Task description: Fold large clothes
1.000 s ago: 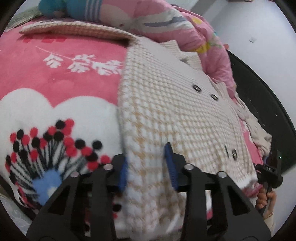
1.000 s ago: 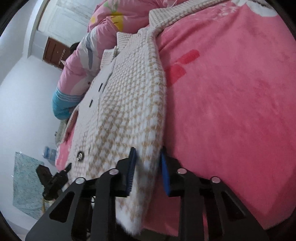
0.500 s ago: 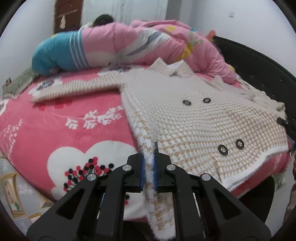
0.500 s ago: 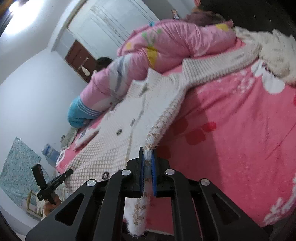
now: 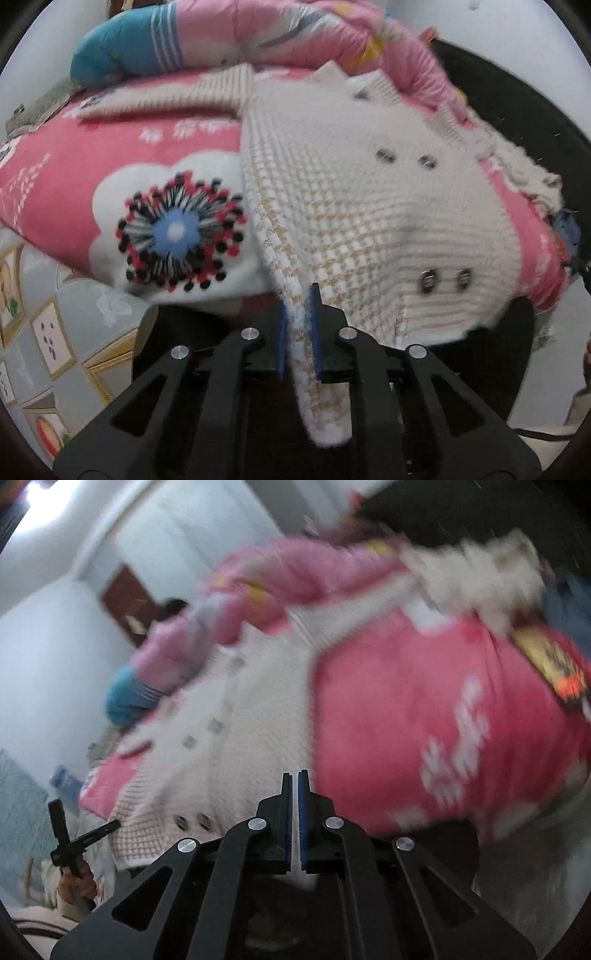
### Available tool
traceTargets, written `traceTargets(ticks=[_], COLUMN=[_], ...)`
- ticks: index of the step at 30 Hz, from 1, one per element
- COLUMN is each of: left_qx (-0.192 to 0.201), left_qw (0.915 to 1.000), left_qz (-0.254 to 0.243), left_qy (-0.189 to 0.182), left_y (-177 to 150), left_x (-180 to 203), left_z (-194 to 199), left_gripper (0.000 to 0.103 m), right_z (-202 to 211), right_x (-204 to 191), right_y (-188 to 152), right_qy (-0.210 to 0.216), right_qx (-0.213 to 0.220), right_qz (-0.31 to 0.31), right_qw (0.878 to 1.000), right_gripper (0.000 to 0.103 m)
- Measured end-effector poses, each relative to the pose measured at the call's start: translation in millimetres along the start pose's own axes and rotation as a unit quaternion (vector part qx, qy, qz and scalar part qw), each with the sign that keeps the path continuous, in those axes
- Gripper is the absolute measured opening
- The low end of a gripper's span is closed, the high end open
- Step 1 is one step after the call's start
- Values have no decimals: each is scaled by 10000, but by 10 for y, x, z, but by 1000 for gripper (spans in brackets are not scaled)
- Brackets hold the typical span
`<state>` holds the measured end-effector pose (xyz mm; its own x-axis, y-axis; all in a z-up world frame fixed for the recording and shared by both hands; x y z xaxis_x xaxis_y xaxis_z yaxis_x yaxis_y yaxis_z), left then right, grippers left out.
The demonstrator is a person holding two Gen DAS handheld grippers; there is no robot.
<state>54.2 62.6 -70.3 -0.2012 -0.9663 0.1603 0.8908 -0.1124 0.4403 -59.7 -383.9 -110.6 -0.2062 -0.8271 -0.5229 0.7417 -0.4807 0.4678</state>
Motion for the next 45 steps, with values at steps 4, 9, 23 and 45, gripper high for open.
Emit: traceTargets(ticks=[4,9,23,45], left_qx=[-8,416,1322,1099], left_qw=[9998,9982,9619,9244], left_qz=[127,272,2300,2702], left_qy=[175,339,663,2456], left_y=[18,210,1967,3330], left_x=[-152,-353,-1751,-2919], left_z=[-43,154,-115,-815], left_gripper=[30,59,70,8], right_z=[-323,-619,-2215,-3053], right_x=[-82,-779,-2727,-2625], right_y=[9,289,961,1076], right_qy=[-400,-465,293,749], right_qx=[-366,-326,-794,-984], right_qz=[141,1135,2817,2553], right_qw=[9984,9919,9558,9589], right_gripper=[16,62,73,73])
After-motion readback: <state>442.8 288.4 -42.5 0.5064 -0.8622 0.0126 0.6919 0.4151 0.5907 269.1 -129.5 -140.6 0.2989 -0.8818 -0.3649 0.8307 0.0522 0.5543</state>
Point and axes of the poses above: each gripper's, at about its wrist camera, not at the fingertips, and z roughly against the way its jaws point, x to its right, y to its top, the point moved 6 cm from there along -z, roughly the way its jaws point, and after that the axes turned 8 degrees about -x, right-handed, at the moved point
